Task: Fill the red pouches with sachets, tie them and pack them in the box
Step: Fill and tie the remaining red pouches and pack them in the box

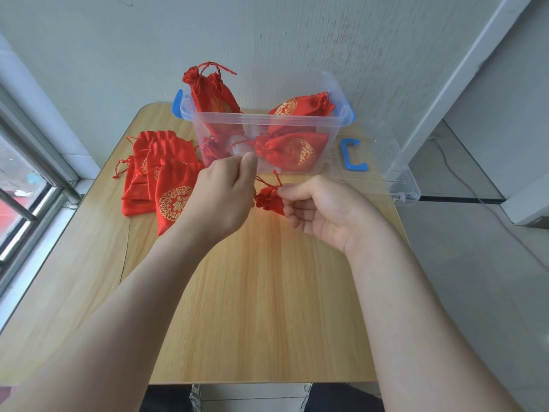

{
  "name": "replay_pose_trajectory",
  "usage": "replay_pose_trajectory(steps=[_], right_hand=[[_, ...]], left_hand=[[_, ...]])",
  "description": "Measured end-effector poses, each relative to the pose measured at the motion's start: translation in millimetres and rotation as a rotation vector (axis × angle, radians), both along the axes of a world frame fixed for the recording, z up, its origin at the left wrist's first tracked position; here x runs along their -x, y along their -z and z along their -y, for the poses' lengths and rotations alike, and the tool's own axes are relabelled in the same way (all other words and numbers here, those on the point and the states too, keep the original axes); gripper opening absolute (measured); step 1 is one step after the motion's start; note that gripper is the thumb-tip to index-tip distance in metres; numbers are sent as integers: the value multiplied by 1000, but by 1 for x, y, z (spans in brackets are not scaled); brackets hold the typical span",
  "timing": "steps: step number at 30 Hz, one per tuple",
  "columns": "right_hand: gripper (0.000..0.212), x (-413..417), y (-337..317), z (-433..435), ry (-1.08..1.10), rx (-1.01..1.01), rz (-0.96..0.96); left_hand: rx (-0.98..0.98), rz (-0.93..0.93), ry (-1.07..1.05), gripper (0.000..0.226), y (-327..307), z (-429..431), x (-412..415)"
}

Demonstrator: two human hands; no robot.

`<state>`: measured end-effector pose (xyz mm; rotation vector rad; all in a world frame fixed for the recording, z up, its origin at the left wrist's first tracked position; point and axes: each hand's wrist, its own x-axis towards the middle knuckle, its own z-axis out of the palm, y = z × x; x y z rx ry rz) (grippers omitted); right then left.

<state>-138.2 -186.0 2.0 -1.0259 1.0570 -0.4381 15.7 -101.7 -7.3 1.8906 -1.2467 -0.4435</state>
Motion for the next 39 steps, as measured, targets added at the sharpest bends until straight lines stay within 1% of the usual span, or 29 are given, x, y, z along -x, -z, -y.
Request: replay_pose_trajectory(steps=[4,8,10,12,15,18,21,24,30,32,35,39], right_hand=[[12,-2,-1,-2,-3,9,-3],[11,-2,-1,-4,-6,14,-6],[17,-4,-1,-5,-15,11,3],[19,-5,-1,-7,-36,12,9],[12,-3,-1,-7,-71,20,40],[18,-1,-2,-7,-90,49,36],[30,0,-1,-8,-135,106,-35],[32,0,-1,-10,-167,144,-105],[20,-4,-1,-11,-172,268,-286],[11,-3,-2,-12,-166,316,-313],[5,1,-1,-12,-143,358,-331],[8,0,4,-13,-170,404,-399]], left_hand=[[-4,-41,-10,57,5,1,-3],[-35,45,89,67,1,1,7],[-29,136,151,63,2,1,8],[-20,175,178,57,5,1,8],[3,213,144,52,7,3,5],[3,265,110,51,9,3,2],[-19,297,90,50,11,4,-4],[-31,315,83,47,11,4,-6],[-54,335,84,47,10,2,-5],[-63,331,73,46,8,2,-4],[-53,269,7,37,4,1,-7],[-74,251,-46,24,4,0,-8]])
